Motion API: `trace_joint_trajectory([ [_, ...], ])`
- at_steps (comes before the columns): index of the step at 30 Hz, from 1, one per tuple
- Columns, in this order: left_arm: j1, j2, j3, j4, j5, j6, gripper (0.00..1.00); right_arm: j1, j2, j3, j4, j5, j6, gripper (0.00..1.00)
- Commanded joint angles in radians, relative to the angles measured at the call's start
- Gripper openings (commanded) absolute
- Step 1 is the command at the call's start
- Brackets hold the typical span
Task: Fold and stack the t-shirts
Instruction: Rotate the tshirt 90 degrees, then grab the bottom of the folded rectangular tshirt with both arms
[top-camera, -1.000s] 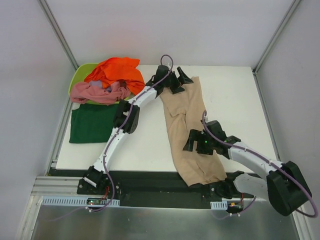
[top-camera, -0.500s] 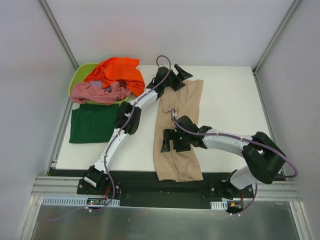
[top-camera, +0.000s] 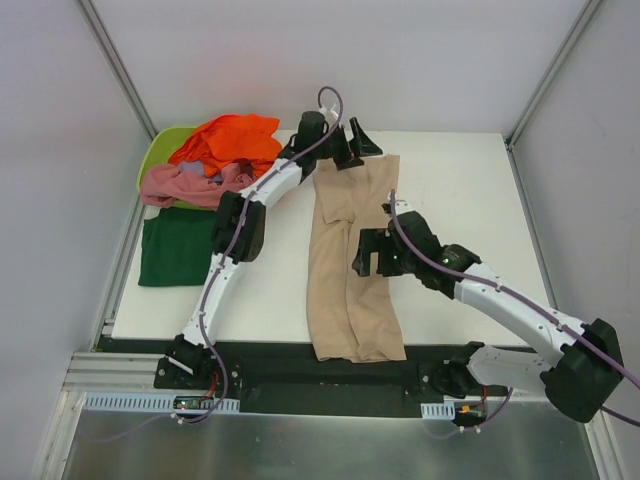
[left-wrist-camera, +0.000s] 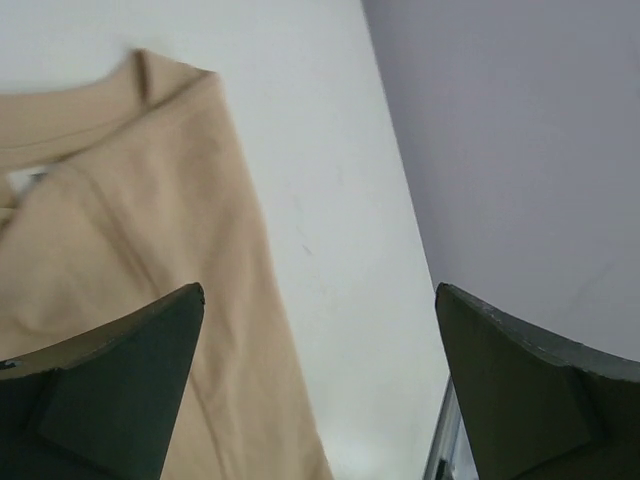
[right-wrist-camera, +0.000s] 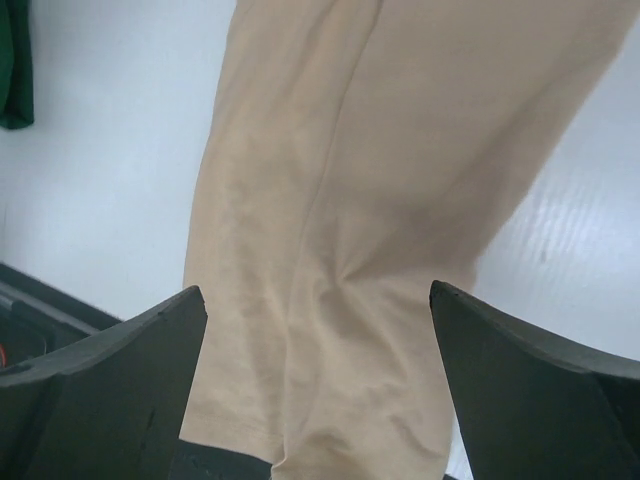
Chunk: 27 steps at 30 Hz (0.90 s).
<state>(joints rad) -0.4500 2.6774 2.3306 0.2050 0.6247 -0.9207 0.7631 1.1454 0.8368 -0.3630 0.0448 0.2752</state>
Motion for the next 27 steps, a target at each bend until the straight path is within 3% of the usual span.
trace_joint_trajectory([
  [1,0.013,-0.301,-0.066,-0.064,0.222,0.187,0.99,-0.042,0.013,0.074,-0.063,0.061,-0.062,0.96],
  [7,0.040,-0.565,-0.471,-0.092,0.274,0.273,0.99,-0.061,0.160,0.217,-0.097,0.093,-0.079,0.96],
  [12,0.040,-0.885,-0.952,-0.092,0.043,0.382,0.99,-0.114,0.353,0.329,-0.100,0.079,-0.097,0.96],
  [16,0.040,-1.158,-1.261,-0.093,-0.262,0.422,0.99,-0.122,0.545,0.444,-0.122,0.092,-0.117,0.96],
  [21,0.040,-1.355,-1.465,-0.111,-0.428,0.454,0.99,-0.127,0.756,0.603,-0.180,0.133,-0.114,0.96],
  [27,0.040,-1.407,-1.588,-0.110,-0.499,0.459,0.99,-0.145,0.901,0.711,-0.211,0.164,-0.106,0.96],
])
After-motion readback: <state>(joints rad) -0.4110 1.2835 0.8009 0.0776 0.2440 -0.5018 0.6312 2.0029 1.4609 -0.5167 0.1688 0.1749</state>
